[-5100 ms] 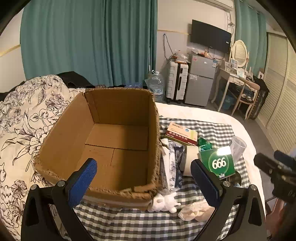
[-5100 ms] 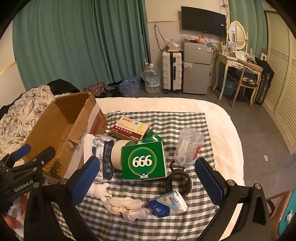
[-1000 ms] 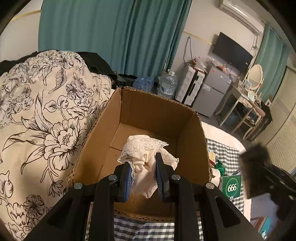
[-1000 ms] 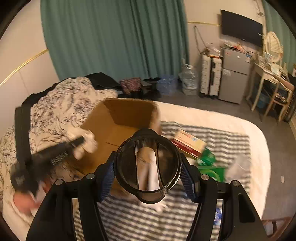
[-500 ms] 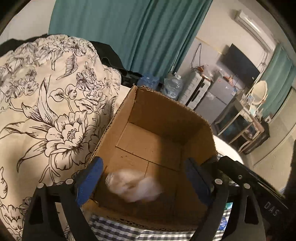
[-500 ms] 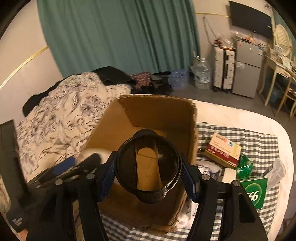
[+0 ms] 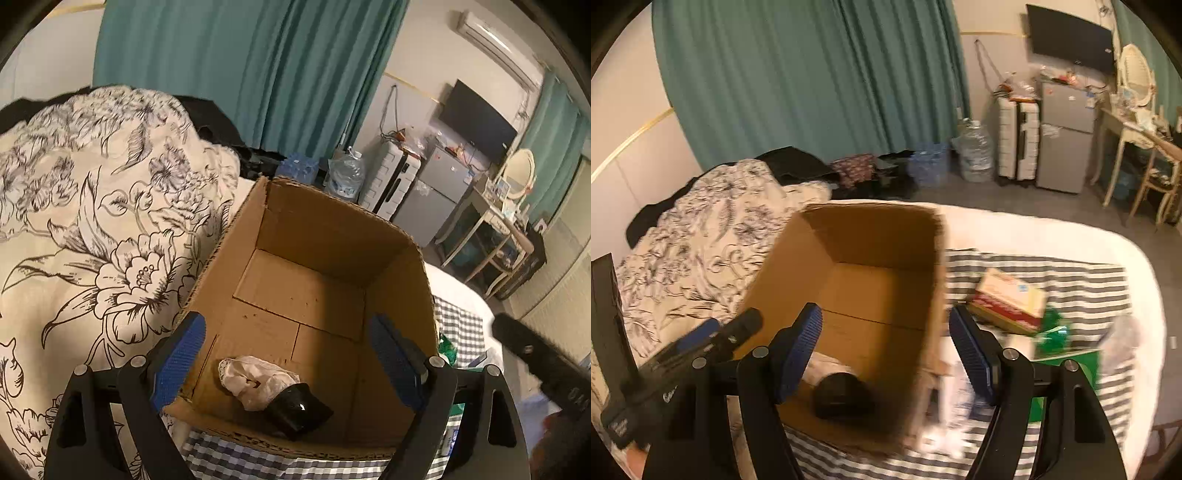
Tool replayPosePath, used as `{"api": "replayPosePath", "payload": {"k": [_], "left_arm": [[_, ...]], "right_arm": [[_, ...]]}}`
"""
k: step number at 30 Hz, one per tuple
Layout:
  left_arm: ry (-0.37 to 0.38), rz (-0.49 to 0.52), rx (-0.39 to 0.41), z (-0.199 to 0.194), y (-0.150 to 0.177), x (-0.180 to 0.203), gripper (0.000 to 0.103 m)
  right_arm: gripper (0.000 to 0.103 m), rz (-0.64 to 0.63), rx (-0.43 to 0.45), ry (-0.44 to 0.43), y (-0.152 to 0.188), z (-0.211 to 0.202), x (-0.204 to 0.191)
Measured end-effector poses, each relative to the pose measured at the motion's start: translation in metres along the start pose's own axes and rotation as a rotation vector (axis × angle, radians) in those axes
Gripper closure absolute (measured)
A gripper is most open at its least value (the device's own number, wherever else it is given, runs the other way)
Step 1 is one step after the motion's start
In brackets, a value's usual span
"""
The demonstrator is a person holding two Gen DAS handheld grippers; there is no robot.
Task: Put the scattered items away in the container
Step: 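Move both tools back out of the box toward the checked cloth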
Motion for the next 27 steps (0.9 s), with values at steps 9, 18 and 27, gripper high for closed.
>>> {"api": "replayPosePath", "payload": {"k": [9, 18, 27], "left_arm": [[0.057, 0.164, 0.026, -0.021, 0.019, 0.06, 0.011], [0.106, 0.276, 0.026, -0.043, 0.057, 0.124, 0.01], [0.143, 0.363, 0.038, -0.051, 0.087, 0.178, 0.01]], "right_arm": [[0.032, -0.138, 0.001, 0.225, 0.018, -0.076, 0.071], [0.032, -0.018, -0.016, 0.208, 0.076, -0.101, 0.121], [0.032, 0.024, 0.004, 0.181, 0.08, -0.099, 0.148]]}}
Point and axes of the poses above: each gripper's, at about its wrist camera, not at the fingertips, and z roughly the way its jaws point, x to its right, y to its underside, the point moved 7 cm from there along z, roughly the way its jaws point, and after that the axes turned 5 degrees about x, right-handed, at the moved point
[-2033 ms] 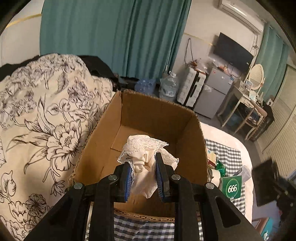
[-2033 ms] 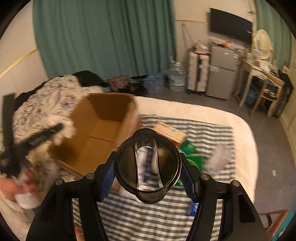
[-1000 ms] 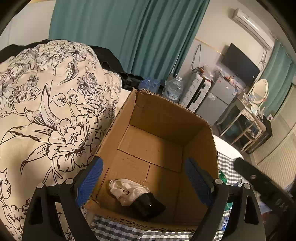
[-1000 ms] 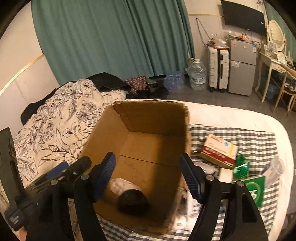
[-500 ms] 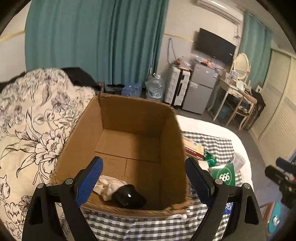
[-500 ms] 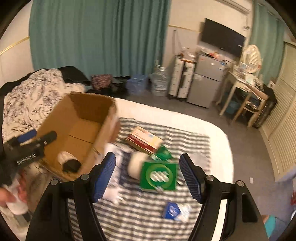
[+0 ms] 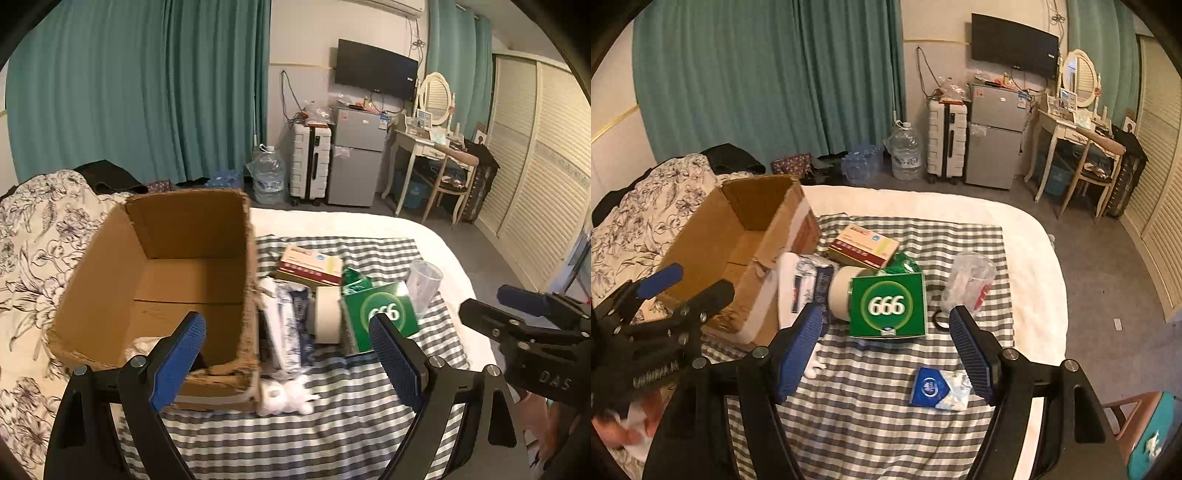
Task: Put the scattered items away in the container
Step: 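Move both tools back out of the box toward the checked cloth, then grasp the blue Vinda tissue pack with right tool while left tool approaches the bear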
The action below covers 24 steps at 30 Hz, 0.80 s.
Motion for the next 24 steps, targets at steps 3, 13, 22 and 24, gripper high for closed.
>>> {"api": "replayPosePath", "payload": {"k": [3, 13, 22, 24], "left_arm": [[0.01, -0.012, -0.016, 0.008, 0.004, 0.011, 0.01], [0.022, -0.009, -0.064, 0.035, 0.022, 0.04, 0.01], [0.019, 0.014, -0.14, 0.055, 0.05, 0.054, 0.01], [0.011, 0.011, -0.153, 0.059, 0.055, 0.052, 0.01]], "right_arm": [[0.032, 0.034, -0.01, 0.0, 0.002, 0.006, 0.015], [0.032, 0.115, -0.034, 0.001, 0.012, 0.024, 0.058], [0.032, 0.16, -0.114, -0.021, 0.038, 0.052, 0.079], [0.032, 0.168, -0.151, -0.018, 0.048, 0.062, 0.083]]}}
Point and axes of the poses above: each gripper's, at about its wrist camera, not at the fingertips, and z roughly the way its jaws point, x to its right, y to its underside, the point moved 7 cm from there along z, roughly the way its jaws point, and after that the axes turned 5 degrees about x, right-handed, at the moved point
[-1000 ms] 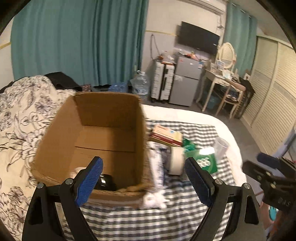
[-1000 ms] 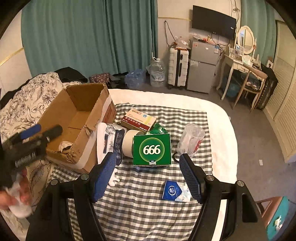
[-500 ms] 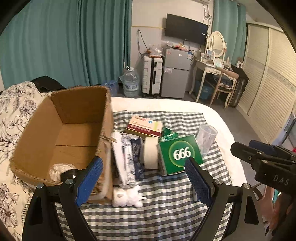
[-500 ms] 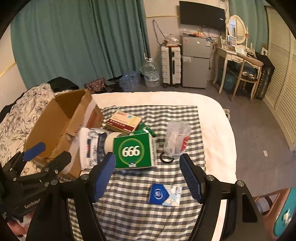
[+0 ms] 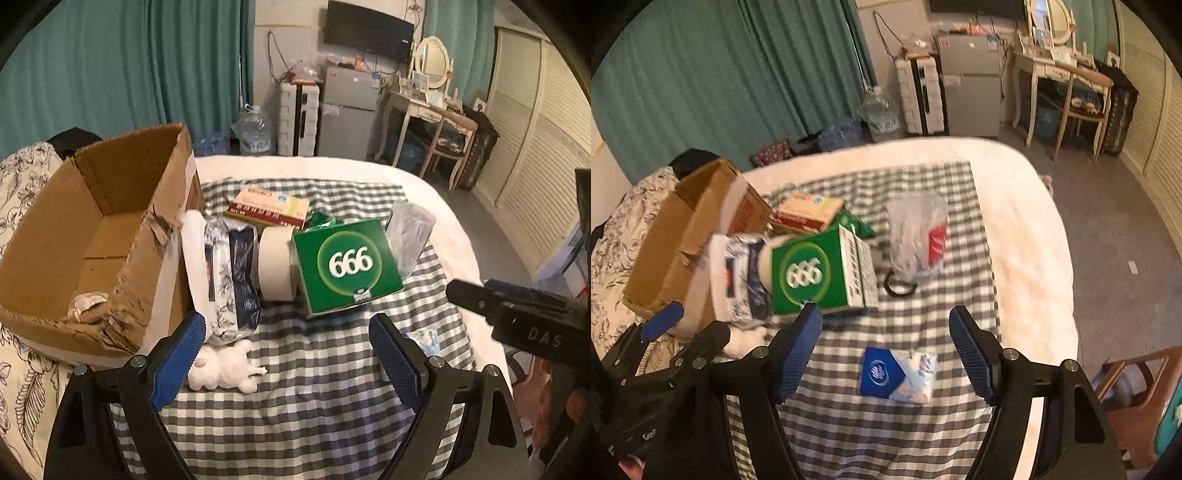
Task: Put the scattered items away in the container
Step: 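Grasp the blue Vinda tissue pack with right tool while left tool approaches the bear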
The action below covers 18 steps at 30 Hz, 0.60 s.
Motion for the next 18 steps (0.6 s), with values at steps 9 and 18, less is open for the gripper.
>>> {"api": "replayPosePath", "payload": {"k": [9, 18], "left_arm": [[-0.029, -0.022, -0.075, 0.021, 0.029, -0.009, 0.01], [-0.046, -0.07, -0.088, 0.024, 0.035, -0.024, 0.01]], "right_arm": [[0.032, -0.064, -0.153, 0.046, 0.036, 0.039, -0.01], [0.03, -0.101, -0.288, 0.174, 0.071, 0.079, -0.007]]}}
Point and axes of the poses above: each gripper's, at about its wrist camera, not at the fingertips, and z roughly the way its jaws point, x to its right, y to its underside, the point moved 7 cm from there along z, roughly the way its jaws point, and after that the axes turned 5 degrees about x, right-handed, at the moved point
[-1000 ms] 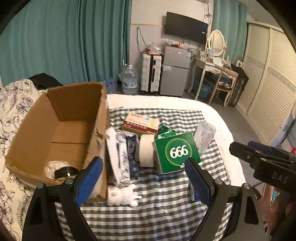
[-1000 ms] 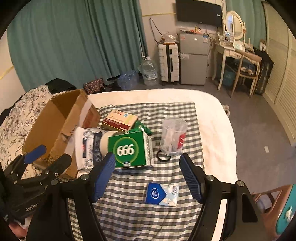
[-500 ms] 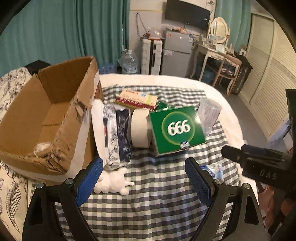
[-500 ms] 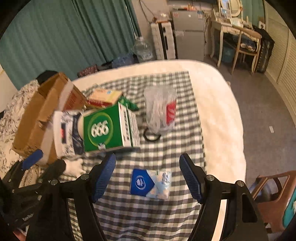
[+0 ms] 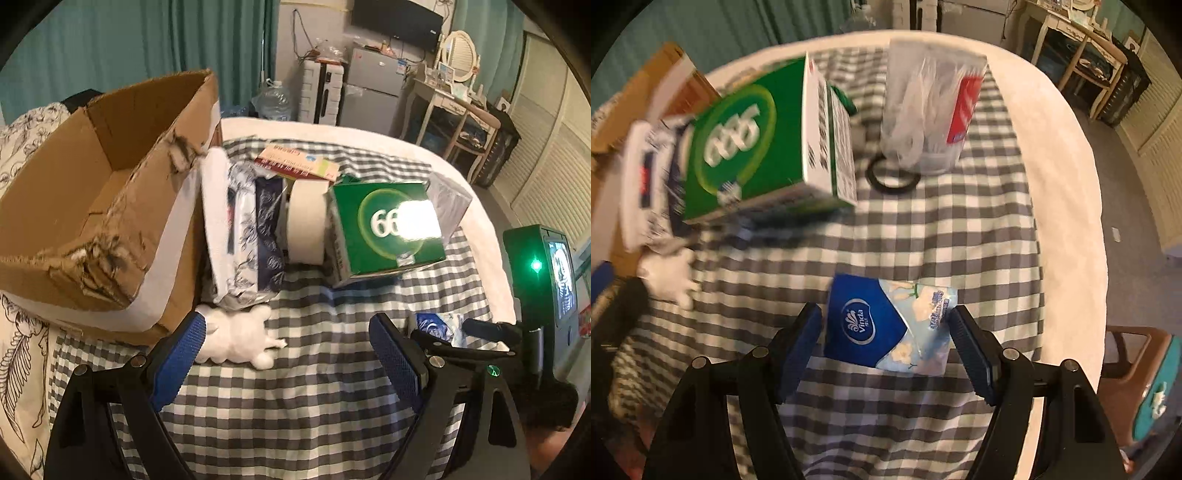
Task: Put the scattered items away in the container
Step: 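Grasp the blue Vinda tissue pack with right tool while left tool approaches the bear, then grasp the white bear figurine with left tool while right tool holds the tissue pack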
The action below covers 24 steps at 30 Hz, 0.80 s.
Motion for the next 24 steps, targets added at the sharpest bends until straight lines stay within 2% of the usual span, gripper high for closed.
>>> {"api": "replayPosePath", "payload": {"k": [4, 6, 14, 18, 24], "left_arm": [[-0.002, -0.015, -0.029, 0.005, 0.004, -0.006, 0.01], [-0.001, -0.02, -0.037, 0.007, 0.005, -0.007, 0.01], [0.014, -0.031, -0.065, 0.012, 0.017, -0.014, 0.01], [0.018, -0.046, -0.087, 0.015, 0.025, -0.015, 0.01], [0.001, -0.125, -0.109, 0.02, 0.034, -0.031, 0.01]], "right_arm": [[0.024, -0.017, -0.025, 0.059, 0.005, 0.009, 0.0], [0.024, 0.006, -0.063, 0.052, 0.01, 0.018, 0.004], [0.029, 0.056, -0.04, -0.001, 0.009, 0.005, 0.007], [0.029, 0.057, 0.021, 0.002, 0.002, -0.015, 0.008], [0.029, 0.073, 0.111, -0.038, -0.009, -0.048, 0.011]]}}
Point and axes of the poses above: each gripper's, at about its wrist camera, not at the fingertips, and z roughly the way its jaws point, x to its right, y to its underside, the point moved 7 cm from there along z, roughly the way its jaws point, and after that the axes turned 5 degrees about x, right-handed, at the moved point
